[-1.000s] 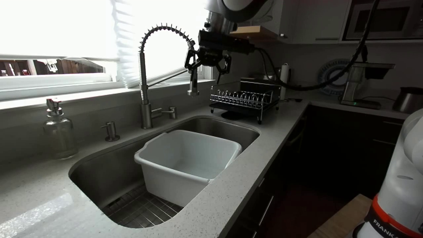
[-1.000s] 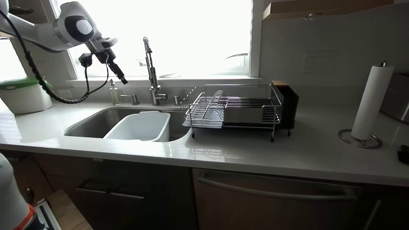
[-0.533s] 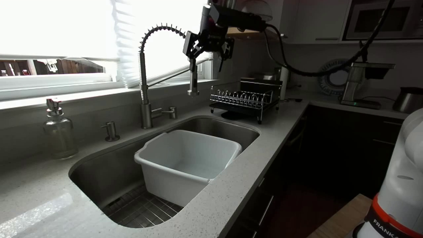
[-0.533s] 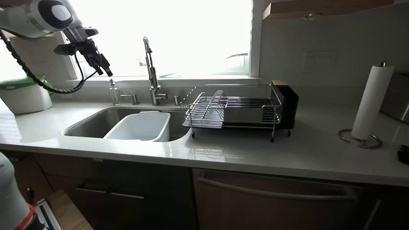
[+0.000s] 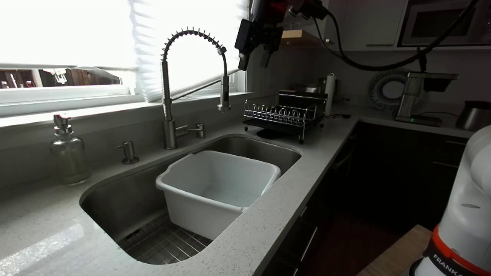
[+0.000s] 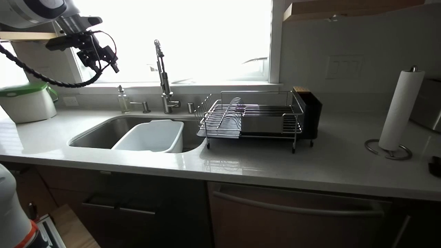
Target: Push the faucet to the right
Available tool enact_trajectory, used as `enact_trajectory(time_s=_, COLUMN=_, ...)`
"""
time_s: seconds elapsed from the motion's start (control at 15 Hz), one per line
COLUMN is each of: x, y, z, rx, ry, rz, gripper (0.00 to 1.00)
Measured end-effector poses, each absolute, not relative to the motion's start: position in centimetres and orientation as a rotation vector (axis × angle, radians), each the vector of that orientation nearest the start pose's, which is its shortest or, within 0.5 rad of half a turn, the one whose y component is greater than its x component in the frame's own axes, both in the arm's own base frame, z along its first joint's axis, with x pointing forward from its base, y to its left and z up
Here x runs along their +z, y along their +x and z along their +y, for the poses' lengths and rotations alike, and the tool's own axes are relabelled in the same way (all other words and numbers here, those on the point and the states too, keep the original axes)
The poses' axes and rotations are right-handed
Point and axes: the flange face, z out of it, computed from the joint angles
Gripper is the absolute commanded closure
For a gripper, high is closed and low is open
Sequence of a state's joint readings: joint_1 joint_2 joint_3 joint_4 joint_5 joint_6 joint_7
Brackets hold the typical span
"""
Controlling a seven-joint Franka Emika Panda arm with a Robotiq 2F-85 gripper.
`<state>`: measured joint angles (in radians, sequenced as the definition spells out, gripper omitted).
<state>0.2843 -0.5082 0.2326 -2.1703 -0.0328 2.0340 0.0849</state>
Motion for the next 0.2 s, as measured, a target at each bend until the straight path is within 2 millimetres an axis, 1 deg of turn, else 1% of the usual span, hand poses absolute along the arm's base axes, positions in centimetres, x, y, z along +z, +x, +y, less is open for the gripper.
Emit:
enact_trajectory(time_s=0.07, x=62.36, y=36.52, z=22.56, rx=-0.612, ry=-3.037, rz=-0.693, gripper=0.00)
enact_trajectory(time_s=0.2, x=62.36, y=36.27, z=22.36, rx=-0.613, ry=-3.032, rz=-0.709, gripper=0.00)
